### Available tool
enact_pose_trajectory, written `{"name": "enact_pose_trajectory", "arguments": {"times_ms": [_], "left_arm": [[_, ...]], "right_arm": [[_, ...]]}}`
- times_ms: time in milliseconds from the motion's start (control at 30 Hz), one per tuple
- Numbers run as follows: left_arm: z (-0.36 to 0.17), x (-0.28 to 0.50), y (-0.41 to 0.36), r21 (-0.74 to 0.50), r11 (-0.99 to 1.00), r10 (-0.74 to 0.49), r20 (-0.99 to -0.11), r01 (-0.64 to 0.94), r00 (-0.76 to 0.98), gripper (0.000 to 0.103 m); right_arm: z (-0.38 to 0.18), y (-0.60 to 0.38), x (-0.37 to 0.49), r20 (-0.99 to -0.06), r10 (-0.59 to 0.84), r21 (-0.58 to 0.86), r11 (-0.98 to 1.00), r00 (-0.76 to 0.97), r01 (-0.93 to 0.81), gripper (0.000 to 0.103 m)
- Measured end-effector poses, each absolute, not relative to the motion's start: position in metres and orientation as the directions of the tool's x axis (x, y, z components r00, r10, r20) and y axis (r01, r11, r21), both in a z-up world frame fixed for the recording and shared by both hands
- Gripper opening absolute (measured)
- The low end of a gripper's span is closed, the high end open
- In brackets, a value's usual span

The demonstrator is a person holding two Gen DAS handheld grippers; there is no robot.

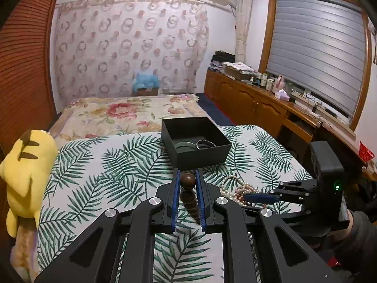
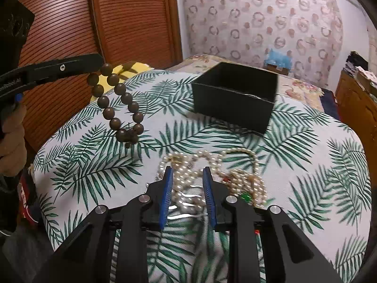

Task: Organize jewelry
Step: 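Grasp the brown bead bracelet with left tool while right tool grasps a pearl necklace, then lift the bead bracelet with left tool while right tool lifts the pearl necklace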

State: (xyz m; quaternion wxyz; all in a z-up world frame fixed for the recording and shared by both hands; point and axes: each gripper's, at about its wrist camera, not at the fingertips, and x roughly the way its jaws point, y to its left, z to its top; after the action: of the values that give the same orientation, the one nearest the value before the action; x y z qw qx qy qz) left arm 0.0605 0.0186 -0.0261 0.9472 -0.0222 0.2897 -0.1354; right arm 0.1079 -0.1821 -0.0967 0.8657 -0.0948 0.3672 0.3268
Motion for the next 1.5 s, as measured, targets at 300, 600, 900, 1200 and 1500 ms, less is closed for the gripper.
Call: {"name": "enact_pose_trajectory", "arguments": {"times_ms": [300,600,900,1200,1500], "left_arm": [[-0.032,0.060,0.027,-0.123,0.967,-0.254,-0.552,0.224,0.794,0.012],[-0.035,0.067,0.033,-0.128,0.969,-0.246,-0.560,0.211,0.791,0.012],[-0.026,0.077,0.038,-0.113,0.974,-0.225,-0.551,0.196,0.803,0.012],[-0.015,0.084,0.033,-0.101,0.974,-0.226,-0.537,0.205,0.813,0.012],[-0.008,0.096,0.023,-0.086,0.969,-0.240,-0.528,0.230,0.815,0.012]], "right_arm": [[-0.108,-0.171,0.115,-0.736,0.487,0.094,0.761,0.471,-0.641,0.021],[-0.089,-0.174,0.115,-0.706,0.498,0.070,0.758,0.504,-0.649,0.008],[-0.030,-0.186,0.120,-0.625,0.501,0.003,0.768,0.599,-0.640,0.008],[0.012,-0.191,0.126,-0.568,0.501,-0.049,0.772,0.653,-0.634,0.008],[0.043,-0.194,0.132,-0.519,0.503,-0.074,0.779,0.691,-0.623,0.008]]}}
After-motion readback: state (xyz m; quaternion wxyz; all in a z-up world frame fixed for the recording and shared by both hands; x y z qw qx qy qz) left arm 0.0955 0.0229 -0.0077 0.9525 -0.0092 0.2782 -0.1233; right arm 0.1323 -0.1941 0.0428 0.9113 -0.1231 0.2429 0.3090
